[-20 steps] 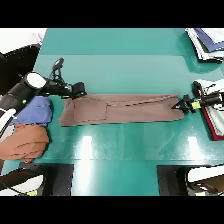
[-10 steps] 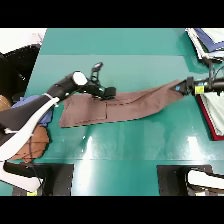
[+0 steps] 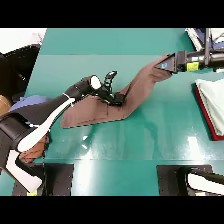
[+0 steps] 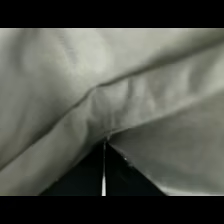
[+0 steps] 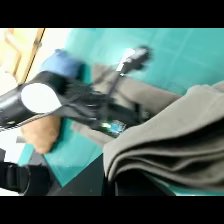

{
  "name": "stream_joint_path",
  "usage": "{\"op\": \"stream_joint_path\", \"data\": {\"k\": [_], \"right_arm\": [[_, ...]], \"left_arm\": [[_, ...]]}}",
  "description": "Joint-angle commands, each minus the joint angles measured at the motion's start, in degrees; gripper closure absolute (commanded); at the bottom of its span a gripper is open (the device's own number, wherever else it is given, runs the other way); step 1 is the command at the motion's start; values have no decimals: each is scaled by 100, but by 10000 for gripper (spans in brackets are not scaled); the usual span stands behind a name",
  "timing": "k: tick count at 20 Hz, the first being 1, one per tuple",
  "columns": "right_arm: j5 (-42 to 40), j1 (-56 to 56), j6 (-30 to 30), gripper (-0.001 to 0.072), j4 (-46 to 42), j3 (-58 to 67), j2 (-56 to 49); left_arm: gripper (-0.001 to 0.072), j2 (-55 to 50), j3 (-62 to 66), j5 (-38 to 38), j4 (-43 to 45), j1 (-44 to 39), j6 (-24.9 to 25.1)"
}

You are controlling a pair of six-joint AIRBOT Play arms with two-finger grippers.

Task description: Fold the shirts.

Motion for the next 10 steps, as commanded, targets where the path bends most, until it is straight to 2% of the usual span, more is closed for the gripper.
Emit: {"op": "stream_joint_path", "data": {"k": [1,5,10], "right_arm": [[-9,507,105,698,-9,409,-140],[-17,1027,103,698,-42,684,-369],[-533,2347,74,697,-13,1255,-1029]], "left_arm": [[686,-37,26,-122,199,-7,-20],[686,361,186,-385,372,415,-17],[685,2006,192,-1130,1878,1934,-9]]}}
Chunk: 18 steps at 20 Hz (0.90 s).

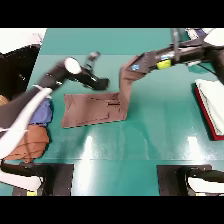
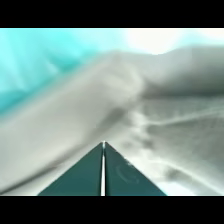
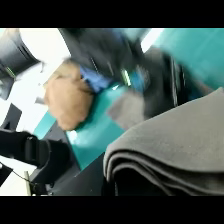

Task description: Fold the shirts.

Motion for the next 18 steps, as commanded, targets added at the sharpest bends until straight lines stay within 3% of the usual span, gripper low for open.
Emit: {"op": "stream_joint_path", "data": {"k": [1,4,5,7,8,9,10,11,16,18], "right_arm": [[-531,1086,-28,697,17,544,-619],[-1368,2094,-85,692,-72,1252,-1521],[-1628,2361,-133,581,-210,1497,-1847],[-1700,2649,-179,88,-273,1958,-2396],[-1405,2673,-179,76,-269,2192,-2603],[-1005,2634,-173,123,-345,2365,-2734],[-743,2535,-129,236,-463,2310,-2723],[-540,2369,-98,267,-577,2081,-2605],[-363,1040,-26,267,-973,22,-1499],[-667,422,361,268,-1464,-986,-1025]], "left_arm": [[684,1152,17,-595,1202,1088,26],[685,2083,17,-767,1858,1998,42],[685,2323,17,-776,1908,2260,42],[684,2627,17,-828,1904,2656,42],[685,2726,15,-863,1904,2817,42],[685,2776,17,-896,1904,2929,42],[685,2778,15,-944,1902,2988,42],[684,2778,9,-1003,1906,2994,44],[685,2778,-13,-1132,1775,2988,44],[685,2778,-13,-1161,1626,2988,42]]}}
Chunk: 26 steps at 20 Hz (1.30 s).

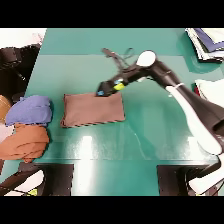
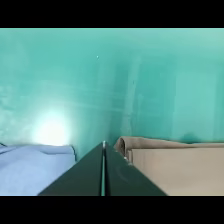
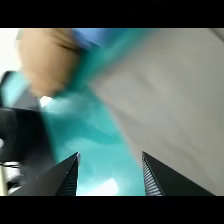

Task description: Fold the shirts.

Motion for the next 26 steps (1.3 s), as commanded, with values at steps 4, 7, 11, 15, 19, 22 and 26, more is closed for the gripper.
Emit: {"op": "stream_joint_path", "data": {"k": [4,7,11,15,19,22,26], "right_arm": [[-592,-1576,468,39,-173,-2592,754],[-761,-1532,420,55,216,-2778,315],[-800,-927,415,56,514,-2194,-474],[-780,-407,402,259,1150,-1220,-1158],[-621,-293,398,697,518,-420,-1250],[-564,-813,566,697,-125,-9,-883],[-479,-2273,710,697,-772,153,31]], "left_arm": [[684,22,-2,-42,-702,33,2],[685,0,-2,-24,-798,33,4],[685,-66,-7,-31,-817,33,2],[685,-74,-216,13,-1104,-11,94],[686,-74,-358,433,-1088,-555,192],[686,-72,-358,688,-1095,-1093,140],[685,-72,-358,721,-1104,-1679,144]]}}
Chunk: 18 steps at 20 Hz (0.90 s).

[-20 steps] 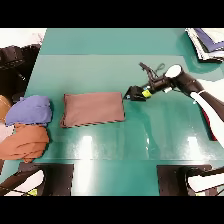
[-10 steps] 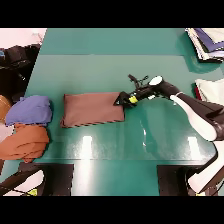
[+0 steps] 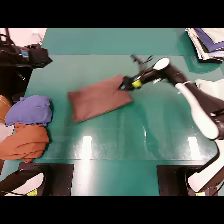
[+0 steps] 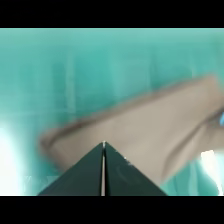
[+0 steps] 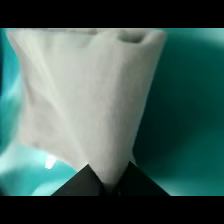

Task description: Fold the shirts.

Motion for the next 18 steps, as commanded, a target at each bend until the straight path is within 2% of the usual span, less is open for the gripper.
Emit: {"op": "stream_joint_path", "data": {"k": [1,5,10,14,18], "right_arm": [[92,-1318,140,697,-595,181,752],[87,-3246,142,697,-706,181,1416],[94,-5169,251,697,-608,170,1519],[68,-5777,245,697,-601,170,1519],[142,-5810,245,697,-590,450,1528]], "left_arm": [[685,0,-7,114,-31,-470,-11],[685,-2,-7,111,-297,-597,-26],[685,0,-7,114,-466,-597,-57],[685,-2,-7,138,-466,-597,-72],[685,-2,-7,153,-466,-597,-70]]}}
